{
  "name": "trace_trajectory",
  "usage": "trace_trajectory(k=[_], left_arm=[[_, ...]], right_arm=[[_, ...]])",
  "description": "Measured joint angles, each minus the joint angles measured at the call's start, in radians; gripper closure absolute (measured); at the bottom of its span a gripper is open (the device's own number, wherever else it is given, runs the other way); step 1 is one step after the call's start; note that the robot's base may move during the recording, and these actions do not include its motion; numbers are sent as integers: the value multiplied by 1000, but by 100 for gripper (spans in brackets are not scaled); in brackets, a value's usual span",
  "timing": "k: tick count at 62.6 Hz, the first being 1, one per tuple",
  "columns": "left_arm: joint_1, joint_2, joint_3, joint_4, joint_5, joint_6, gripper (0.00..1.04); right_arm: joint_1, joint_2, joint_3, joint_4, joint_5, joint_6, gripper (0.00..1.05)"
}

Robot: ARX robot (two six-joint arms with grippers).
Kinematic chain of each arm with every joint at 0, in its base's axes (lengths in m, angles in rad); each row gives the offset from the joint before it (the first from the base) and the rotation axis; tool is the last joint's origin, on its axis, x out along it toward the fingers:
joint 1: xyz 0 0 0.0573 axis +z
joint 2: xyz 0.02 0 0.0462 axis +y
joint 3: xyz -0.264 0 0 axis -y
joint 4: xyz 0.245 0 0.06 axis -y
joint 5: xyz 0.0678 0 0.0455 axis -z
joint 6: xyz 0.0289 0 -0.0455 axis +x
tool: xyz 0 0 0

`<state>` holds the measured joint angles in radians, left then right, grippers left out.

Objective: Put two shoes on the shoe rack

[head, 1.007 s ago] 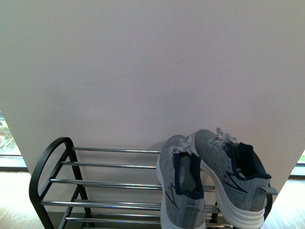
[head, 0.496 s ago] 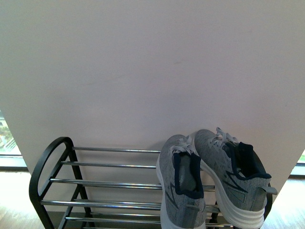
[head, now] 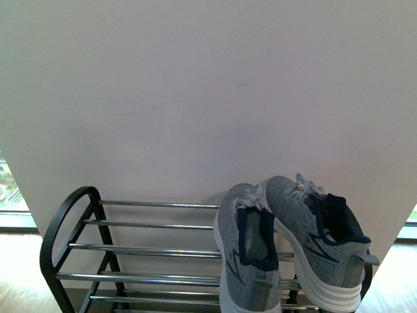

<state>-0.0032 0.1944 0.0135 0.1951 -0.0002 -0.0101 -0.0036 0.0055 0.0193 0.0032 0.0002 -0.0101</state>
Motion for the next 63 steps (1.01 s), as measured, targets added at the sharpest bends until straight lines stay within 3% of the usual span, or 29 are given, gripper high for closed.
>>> trace_trajectory(k=[7,14,40,63], left_arm=[[0,-35,0,-37,0,0,104],[0,-159,0,-186,0,0,104],[1,-178,0,-195,0,-1,103],[1,-178,0,-195,0,0,44]], right_arm=[[0,0,0,0,0,0,9],[0,0,0,0,0,0,9],[0,0,0,0,0,0,9],[0,0,0,0,0,0,9]])
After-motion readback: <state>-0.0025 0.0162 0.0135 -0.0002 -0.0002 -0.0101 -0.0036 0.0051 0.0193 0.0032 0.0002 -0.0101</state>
